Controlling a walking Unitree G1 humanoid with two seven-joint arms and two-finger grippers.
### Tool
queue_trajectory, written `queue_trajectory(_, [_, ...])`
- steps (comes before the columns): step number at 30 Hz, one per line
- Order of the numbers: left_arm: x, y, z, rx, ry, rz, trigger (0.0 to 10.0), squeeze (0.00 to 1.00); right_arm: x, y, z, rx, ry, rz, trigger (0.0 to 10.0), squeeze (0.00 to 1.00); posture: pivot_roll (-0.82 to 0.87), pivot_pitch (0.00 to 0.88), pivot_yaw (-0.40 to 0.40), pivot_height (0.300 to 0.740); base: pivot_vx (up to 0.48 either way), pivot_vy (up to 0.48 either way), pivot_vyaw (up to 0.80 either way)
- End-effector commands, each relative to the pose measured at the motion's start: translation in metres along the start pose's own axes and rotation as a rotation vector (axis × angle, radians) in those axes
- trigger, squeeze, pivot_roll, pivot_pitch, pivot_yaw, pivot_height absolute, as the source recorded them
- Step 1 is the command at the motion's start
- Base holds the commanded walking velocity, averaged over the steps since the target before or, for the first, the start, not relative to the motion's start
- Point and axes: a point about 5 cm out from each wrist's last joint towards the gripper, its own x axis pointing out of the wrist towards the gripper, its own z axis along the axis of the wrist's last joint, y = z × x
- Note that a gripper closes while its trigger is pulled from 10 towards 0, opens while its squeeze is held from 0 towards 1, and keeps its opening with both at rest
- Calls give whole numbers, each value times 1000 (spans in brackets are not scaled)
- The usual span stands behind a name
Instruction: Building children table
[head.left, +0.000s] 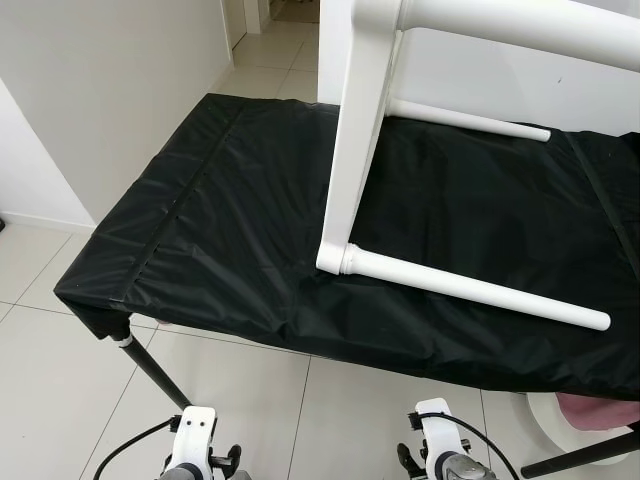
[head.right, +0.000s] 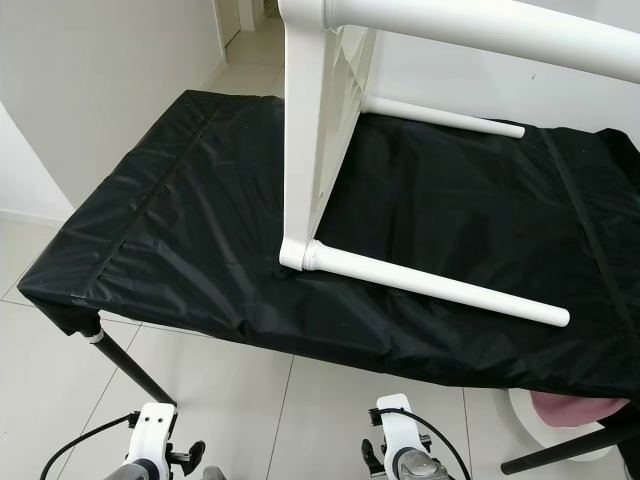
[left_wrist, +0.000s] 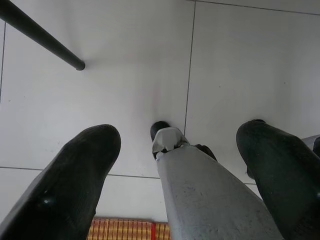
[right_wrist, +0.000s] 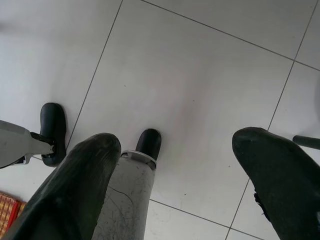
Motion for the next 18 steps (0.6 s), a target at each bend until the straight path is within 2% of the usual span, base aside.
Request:
queue_trajectory(1, [-1,3,-2,17,16,34,10000,0,0,2,-3,0,21,4,10000,0,-67,0,39,740,0,0,0])
queue_trajectory(18, [-3,11,-5,33,31,67,10000,0,0,-2,-3,2,22,-10,10000,0,-57,0,34,740,0,0,0])
